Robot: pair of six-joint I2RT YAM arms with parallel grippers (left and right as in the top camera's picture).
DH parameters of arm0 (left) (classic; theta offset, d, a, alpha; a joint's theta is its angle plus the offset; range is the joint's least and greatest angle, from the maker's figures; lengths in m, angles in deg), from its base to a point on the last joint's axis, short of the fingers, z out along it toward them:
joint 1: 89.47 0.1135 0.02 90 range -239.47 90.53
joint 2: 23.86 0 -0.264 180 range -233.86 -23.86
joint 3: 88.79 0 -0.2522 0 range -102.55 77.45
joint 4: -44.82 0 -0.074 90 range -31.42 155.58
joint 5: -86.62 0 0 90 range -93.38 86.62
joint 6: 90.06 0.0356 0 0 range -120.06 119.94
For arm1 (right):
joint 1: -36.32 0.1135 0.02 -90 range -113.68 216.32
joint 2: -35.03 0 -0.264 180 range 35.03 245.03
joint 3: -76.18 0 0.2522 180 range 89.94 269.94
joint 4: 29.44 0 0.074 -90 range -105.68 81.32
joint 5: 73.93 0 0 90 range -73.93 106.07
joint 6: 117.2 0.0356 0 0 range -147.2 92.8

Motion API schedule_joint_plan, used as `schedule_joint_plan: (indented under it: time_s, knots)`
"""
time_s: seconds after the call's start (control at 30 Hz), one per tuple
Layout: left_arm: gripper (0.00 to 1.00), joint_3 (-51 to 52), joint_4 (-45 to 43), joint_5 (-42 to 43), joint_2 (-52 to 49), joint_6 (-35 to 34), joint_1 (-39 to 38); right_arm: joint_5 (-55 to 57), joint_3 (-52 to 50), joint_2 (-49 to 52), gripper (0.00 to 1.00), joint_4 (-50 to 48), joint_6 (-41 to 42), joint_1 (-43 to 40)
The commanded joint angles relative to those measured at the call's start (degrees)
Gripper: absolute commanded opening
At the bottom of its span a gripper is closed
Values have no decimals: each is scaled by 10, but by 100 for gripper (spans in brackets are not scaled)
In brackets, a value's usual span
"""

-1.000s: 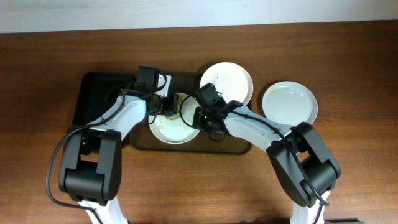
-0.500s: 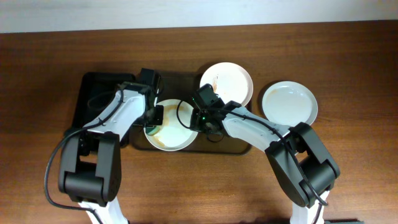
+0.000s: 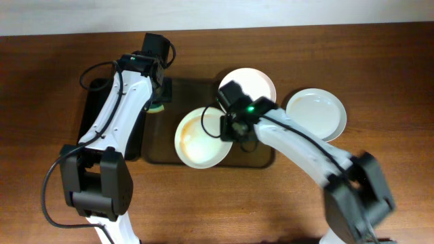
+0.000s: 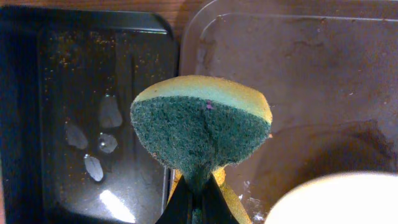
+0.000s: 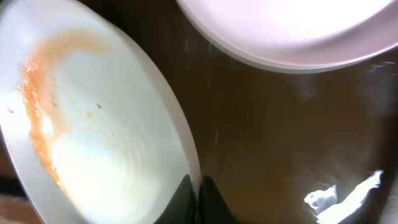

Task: Clean dirty plates on tray and stack at the side
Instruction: 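Carry the plate with the right gripper and stack it on the side plate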

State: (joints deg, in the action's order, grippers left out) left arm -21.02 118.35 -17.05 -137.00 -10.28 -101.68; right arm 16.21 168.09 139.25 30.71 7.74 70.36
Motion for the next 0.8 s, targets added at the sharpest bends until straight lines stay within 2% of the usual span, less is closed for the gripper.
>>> schedule_joint_plan:
  time_s: [0.0, 0.1, 0.2, 0.27, 0.43, 0.67, 0.73, 0.77]
  knots:
    - [1, -9, -9, 19, 2, -9, 3, 162, 48, -79, 4, 64, -47, 12]
    - [1, -9, -15, 19, 2, -9, 3, 371, 59, -93, 4, 108, -48, 68]
    - [1, -9, -19, 35, 2, -9, 3, 516, 59, -90, 4, 115, -47, 126]
    - [1, -9, -22, 48, 2, -9, 3, 660, 59, -81, 4, 113, -47, 171]
    - [1, -9, -23, 49, 2, -9, 4, 819, 59, -76, 4, 102, -45, 223]
    - [1, -9, -22, 49, 2, -9, 9, 819, 59, -76, 4, 91, -44, 230]
    - [1, -9, -22, 49, 2, -9, 9, 779, 59, -76, 4, 93, -32, 224]
    - [1, -9, -21, 49, 2, -9, 9, 716, 59, -79, 4, 103, -18, 209]
